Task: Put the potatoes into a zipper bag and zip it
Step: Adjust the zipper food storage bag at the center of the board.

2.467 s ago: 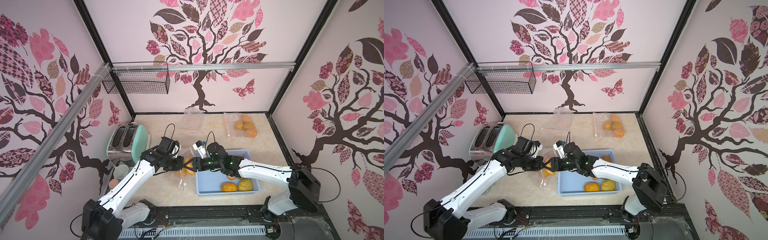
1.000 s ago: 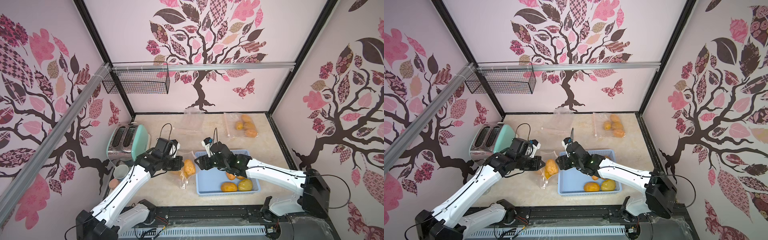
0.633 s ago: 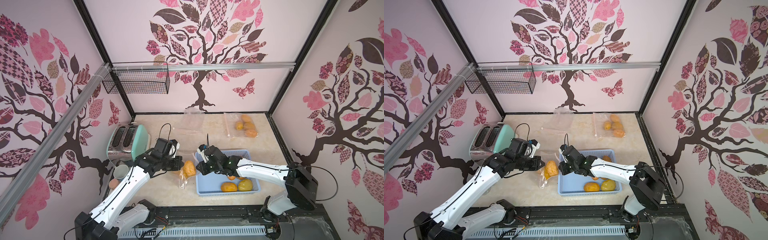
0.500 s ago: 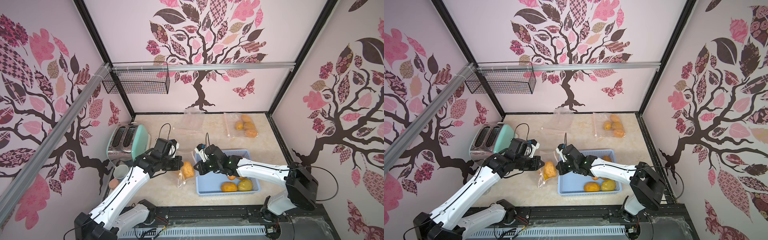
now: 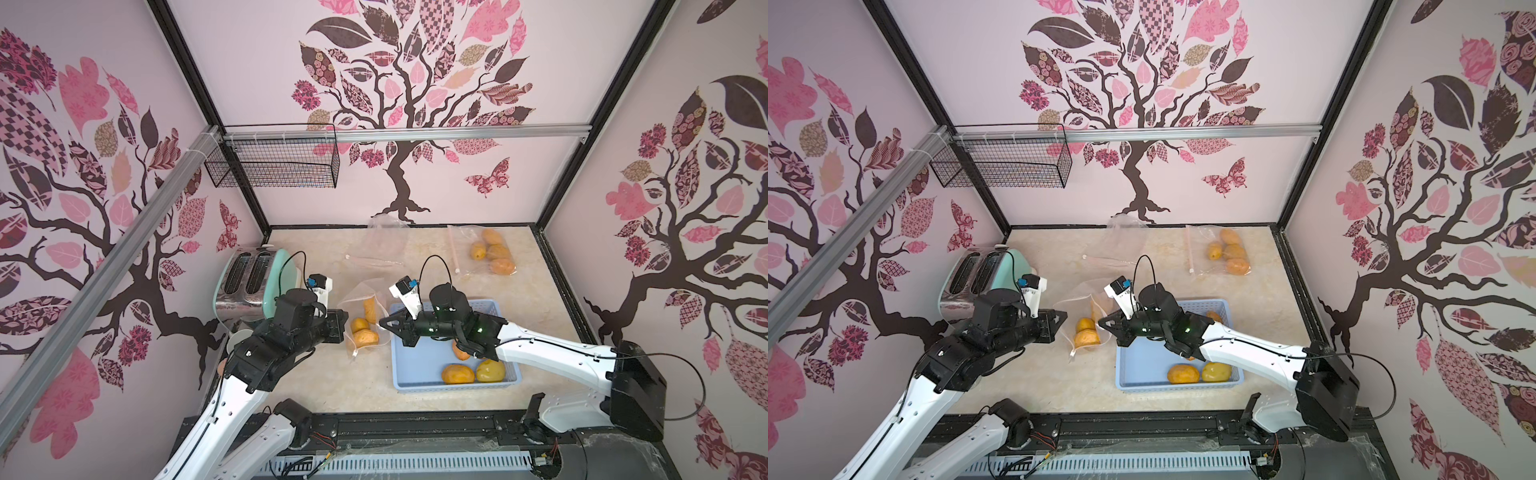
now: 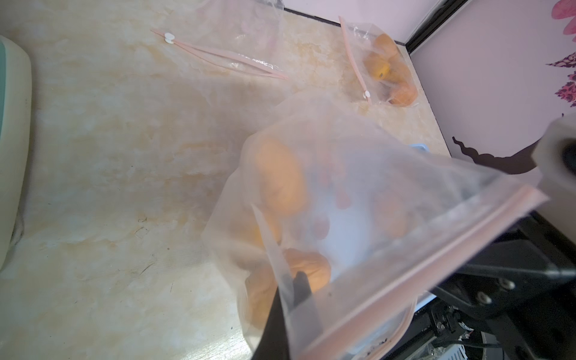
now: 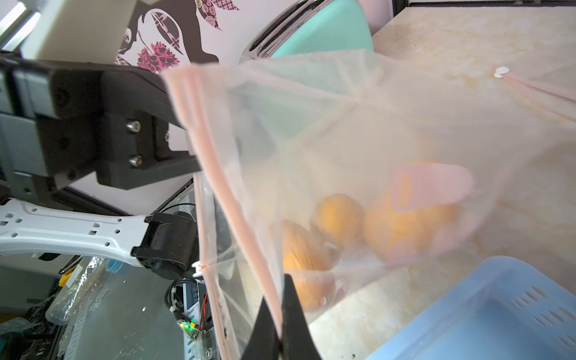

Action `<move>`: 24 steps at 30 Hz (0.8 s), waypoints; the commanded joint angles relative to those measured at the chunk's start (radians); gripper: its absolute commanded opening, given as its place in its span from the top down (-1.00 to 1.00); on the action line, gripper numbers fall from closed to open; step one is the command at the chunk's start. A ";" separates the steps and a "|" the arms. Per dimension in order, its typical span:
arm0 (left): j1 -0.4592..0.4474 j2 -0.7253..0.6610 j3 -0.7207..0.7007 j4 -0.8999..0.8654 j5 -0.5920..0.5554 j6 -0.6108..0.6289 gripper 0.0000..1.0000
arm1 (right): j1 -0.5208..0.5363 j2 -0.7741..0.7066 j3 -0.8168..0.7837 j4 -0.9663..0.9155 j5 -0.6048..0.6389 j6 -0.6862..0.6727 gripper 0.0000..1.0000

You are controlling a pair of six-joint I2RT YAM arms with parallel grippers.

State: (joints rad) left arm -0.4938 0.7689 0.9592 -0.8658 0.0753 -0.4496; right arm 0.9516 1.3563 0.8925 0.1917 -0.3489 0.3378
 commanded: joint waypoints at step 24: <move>-0.002 0.175 -0.045 -0.047 0.058 -0.014 1.00 | -0.147 -0.331 -0.123 -0.660 0.497 0.132 -0.62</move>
State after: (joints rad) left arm -0.4938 0.9565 0.9436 -0.9298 0.1181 -0.4583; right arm 0.8009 1.0328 0.7746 -0.3225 0.0658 0.4328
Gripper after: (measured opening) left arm 0.047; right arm 0.814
